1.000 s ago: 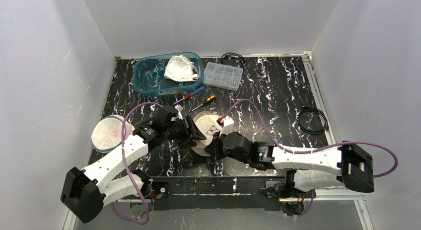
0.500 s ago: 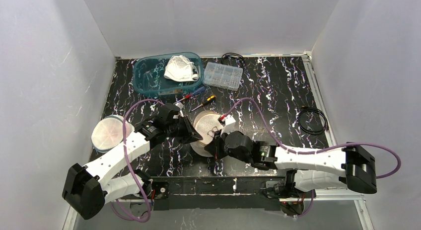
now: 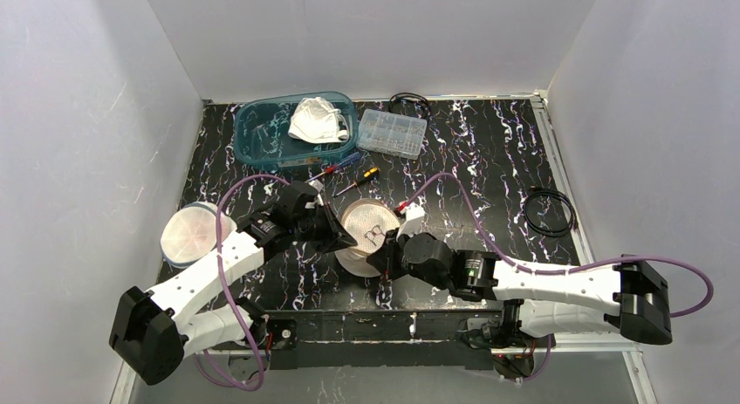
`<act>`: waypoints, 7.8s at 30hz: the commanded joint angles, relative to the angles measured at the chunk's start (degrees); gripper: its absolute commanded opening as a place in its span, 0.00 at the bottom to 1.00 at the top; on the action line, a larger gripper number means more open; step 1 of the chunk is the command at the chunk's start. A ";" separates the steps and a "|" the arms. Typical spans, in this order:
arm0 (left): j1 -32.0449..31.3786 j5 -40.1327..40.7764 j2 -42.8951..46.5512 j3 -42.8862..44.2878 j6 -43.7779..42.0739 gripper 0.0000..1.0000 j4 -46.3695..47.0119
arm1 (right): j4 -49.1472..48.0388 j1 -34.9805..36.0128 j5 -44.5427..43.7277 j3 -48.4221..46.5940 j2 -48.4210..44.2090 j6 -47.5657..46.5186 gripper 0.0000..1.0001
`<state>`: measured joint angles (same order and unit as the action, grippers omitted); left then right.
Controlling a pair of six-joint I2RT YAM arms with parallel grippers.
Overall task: Unzip the laundry bag and remove the bra
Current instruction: Unzip the laundry bag at the center of the board, then open the laundry bag at the center of the board.
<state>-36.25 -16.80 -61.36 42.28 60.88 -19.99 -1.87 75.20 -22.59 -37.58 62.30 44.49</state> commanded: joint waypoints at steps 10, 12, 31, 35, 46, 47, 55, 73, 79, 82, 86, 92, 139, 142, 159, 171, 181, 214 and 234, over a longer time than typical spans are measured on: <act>2.32 4.59 1.53 2.01 -2.16 0.00 -6.07 | 7.39 0.24 -4.72 1.98 -3.54 1.89 0.01; 2.41 4.37 1.64 2.02 -2.24 0.00 -6.02 | 7.68 0.25 -5.13 2.00 -3.38 2.16 0.01; 2.24 1.22 8.47 -7.94 3.94 0.00 8.50 | -6.04 0.18 -7.81 10.85 -8.90 23.24 0.92; 2.00 2.49 11.77 -11.76 5.56 0.00 11.79 | -12.68 -0.39 -10.32 14.03 -7.80 29.16 0.93; 0.29 7.28 19.48 -17.68 7.31 0.00 15.42 | -26.43 -5.81 -5.92 14.05 3.93 38.42 0.81; 0.16 7.49 19.85 -17.94 7.22 0.00 15.42 | -26.97 -6.20 -5.87 13.81 4.97 38.92 0.78; -0.31 8.32 22.31 -19.87 6.48 0.00 14.44 | -29.52 -8.55 -2.80 10.16 11.37 37.80 0.42; -0.22 23.33 34.46 3.11 -16.24 0.76 -21.09 | 20.98 -14.88 27.65 -34.88 13.55 -24.43 0.01; -0.22 28.92 38.56 7.10 -20.31 0.76 -24.22 | 28.57 -15.38 31.20 -41.81 15.71 -33.07 0.01; -0.21 29.70 40.51 5.26 -20.25 0.77 -24.38 | 26.73 -18.51 31.08 -34.80 12.95 -32.91 0.01; -0.22 27.82 40.81 0.88 -18.97 0.76 -24.33 | 19.88 -22.61 33.13 -21.04 8.10 -28.72 0.01; -0.22 20.14 42.10 -8.23 -17.05 0.76 -17.77 | 14.24 -24.60 33.15 -10.25 3.61 -23.91 0.01; -0.31 10.24 10.15 1.86 -25.00 0.00 -5.74 | -12.50 -27.02 26.51 10.21 -15.03 -6.96 0.01; -0.31 11.70 10.89 -1.80 -24.36 0.00 -4.22 | -13.32 -27.60 20.67 14.83 -17.83 -4.83 0.01; -0.30 8.97 10.15 -1.99 -26.57 0.00 -2.26 | 14.07 -27.55 14.19 -0.51 -19.37 -7.82 0.73; -0.31 8.66 11.37 -2.99 -25.21 0.00 -2.65 | 23.40 -1.47 -14.03 -24.73 12.58 -14.91 0.88; -0.31 8.66 13.38 -4.96 -24.23 0.00 -2.82 | 26.39 2.37 -24.60 -31.19 26.02 -14.27 0.91; -0.23 11.73 0.72 8.98 -27.71 0.00 -2.04 | 21.55 -14.29 -17.44 -12.03 -13.30 -15.90 0.01; -0.18 10.35 1.39 -1.93 -24.33 0.00 -0.58 | 31.47 -14.90 -22.75 -1.18 -29.77 -1.97 0.65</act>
<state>-36.51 -5.74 -61.39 40.77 36.29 -19.51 27.53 60.45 -44.03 -33.01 31.55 45.17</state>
